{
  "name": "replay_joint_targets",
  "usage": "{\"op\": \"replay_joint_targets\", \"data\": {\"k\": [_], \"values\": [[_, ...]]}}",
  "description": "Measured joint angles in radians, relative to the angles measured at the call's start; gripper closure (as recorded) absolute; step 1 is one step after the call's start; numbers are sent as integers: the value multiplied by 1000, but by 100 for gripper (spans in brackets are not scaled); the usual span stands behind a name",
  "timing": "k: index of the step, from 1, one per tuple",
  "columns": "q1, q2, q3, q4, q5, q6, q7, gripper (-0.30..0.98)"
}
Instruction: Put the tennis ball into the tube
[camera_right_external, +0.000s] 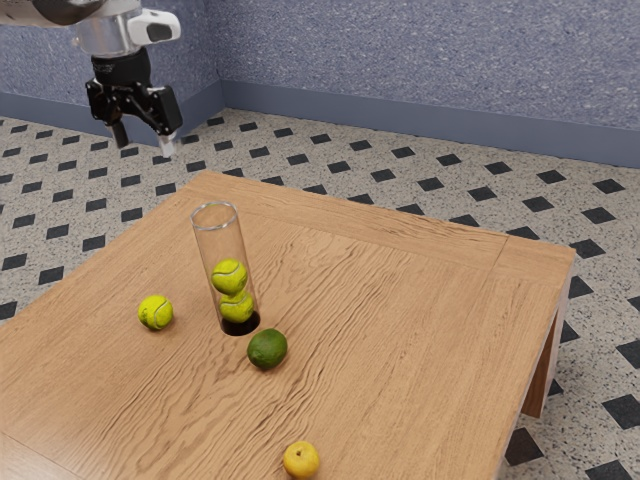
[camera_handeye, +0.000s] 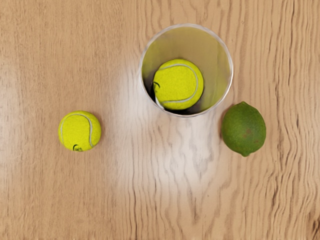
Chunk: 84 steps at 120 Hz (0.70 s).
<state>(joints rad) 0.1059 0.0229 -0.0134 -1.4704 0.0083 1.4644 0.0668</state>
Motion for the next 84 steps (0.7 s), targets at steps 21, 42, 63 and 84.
{"op": "replay_joint_targets", "data": {"k": [21, 42, 63, 84], "values": [[0, -150, 7, -218, 36, 61, 9, 0], [3, -336, 68, -614, 68, 237, 8, 0], [6, -283, 146, -802, 88, 531, 40, 0], [15, -127, 184, -815, 91, 803, 111, 0]]}}
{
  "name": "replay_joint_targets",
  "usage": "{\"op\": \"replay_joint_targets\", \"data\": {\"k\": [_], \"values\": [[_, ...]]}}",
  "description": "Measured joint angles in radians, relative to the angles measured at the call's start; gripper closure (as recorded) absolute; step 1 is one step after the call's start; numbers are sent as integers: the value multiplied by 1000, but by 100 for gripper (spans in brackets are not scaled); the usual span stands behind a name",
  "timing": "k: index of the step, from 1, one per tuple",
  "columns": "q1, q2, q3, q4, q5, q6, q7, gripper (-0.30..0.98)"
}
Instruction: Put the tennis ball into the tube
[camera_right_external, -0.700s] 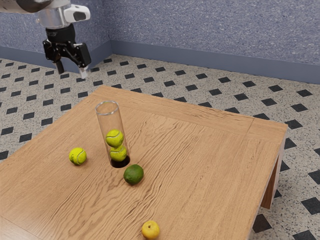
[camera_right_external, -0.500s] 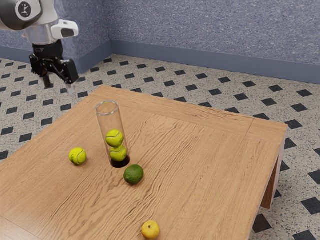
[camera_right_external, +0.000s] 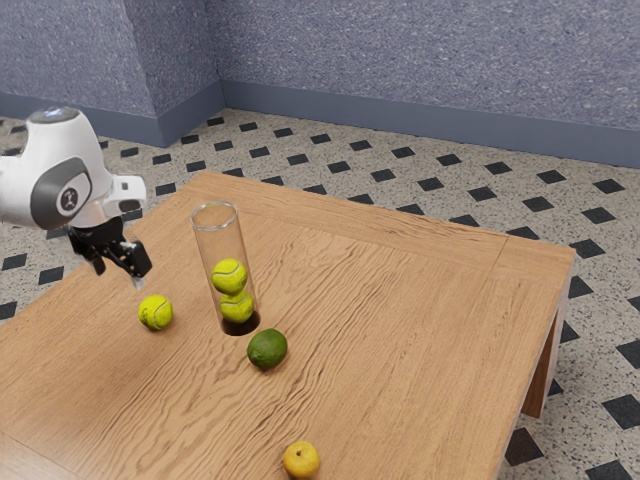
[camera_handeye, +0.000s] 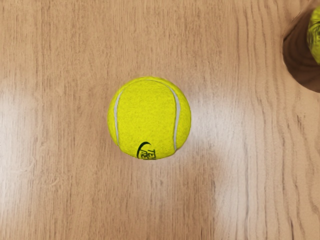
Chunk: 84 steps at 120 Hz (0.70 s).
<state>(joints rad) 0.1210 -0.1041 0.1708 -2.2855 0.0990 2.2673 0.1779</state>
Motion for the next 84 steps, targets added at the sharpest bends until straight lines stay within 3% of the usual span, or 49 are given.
{"op": "replay_joint_targets", "data": {"k": [37, 84], "values": [[-2, 213, 5, 10, -55, 266, 96, 0], [21, 382, 17, 71, -158, 377, 163, 0]]}}
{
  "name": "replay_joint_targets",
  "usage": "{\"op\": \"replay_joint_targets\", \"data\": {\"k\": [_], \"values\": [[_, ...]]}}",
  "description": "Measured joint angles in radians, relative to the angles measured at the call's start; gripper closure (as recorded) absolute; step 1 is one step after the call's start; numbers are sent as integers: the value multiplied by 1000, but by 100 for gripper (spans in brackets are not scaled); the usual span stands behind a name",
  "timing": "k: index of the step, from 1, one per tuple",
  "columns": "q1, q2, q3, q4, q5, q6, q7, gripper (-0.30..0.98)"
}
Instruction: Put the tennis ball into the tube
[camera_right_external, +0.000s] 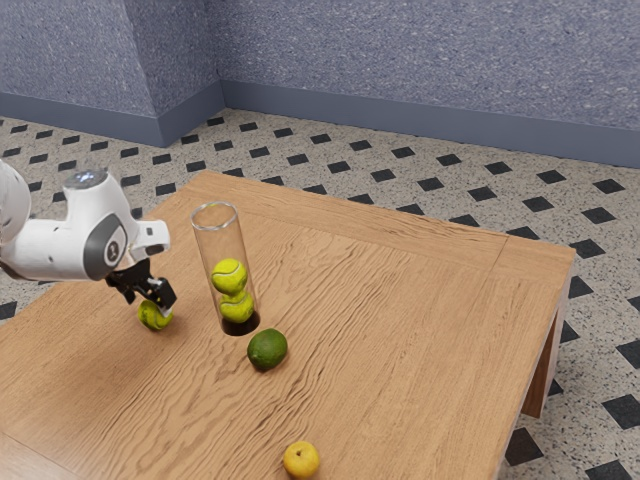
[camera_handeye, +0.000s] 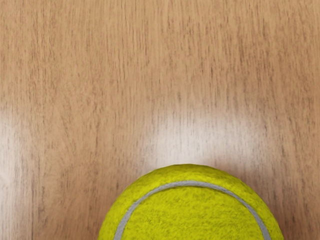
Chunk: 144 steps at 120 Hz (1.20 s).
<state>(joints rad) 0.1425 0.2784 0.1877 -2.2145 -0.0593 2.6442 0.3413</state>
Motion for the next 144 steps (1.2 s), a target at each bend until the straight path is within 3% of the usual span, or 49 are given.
{"op": "replay_joint_targets", "data": {"k": [25, 59, 97, 120, 144], "values": [[0, 40, -1, 11, -11, 14, 21, 0], [0, 60, -6, 31, -12, 19, 41, 19], [-2, 41, -6, 27, -13, -30, 50, 25], [-4, -112, -5, 40, -11, -166, 39, 27], [-7, -181, -26, 270, 1, -453, -13, 26]]}}
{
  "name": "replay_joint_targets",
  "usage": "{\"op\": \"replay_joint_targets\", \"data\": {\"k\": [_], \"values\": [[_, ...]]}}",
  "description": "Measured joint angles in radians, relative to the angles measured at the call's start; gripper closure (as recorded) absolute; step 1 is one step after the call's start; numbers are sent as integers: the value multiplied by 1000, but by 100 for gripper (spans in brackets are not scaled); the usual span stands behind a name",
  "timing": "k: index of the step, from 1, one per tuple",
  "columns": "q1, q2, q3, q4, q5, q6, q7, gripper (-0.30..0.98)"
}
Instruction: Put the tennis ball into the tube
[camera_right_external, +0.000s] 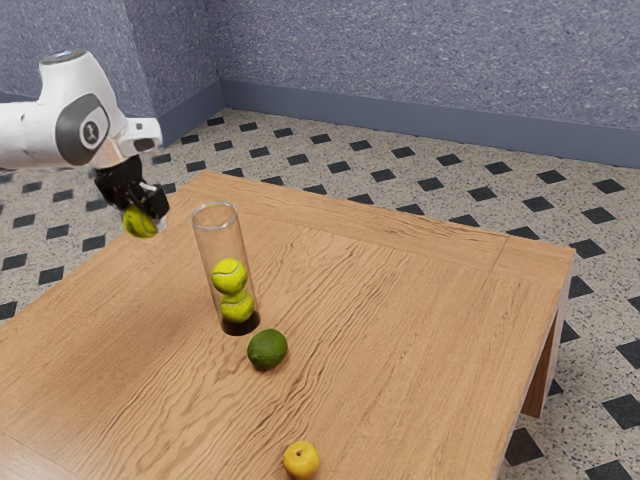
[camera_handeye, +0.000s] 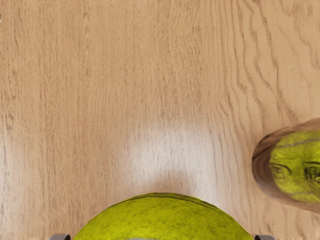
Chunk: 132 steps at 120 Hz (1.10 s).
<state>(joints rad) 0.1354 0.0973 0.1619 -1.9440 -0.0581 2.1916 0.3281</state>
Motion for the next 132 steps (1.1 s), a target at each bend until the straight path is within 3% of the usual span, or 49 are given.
{"op": "replay_joint_targets", "data": {"k": [23, 46, 72, 101, 132], "values": [[4, -1, -87, 171, 27, -233, -70, 25], [-11, 5, -171, 231, 60, -359, -151, 25], [-1, 43, -192, 304, 87, -405, -218, 25], [-53, 90, -203, 348, 91, -419, -271, 25], [-57, 108, -199, 365, 88, -423, -307, 8]]}}
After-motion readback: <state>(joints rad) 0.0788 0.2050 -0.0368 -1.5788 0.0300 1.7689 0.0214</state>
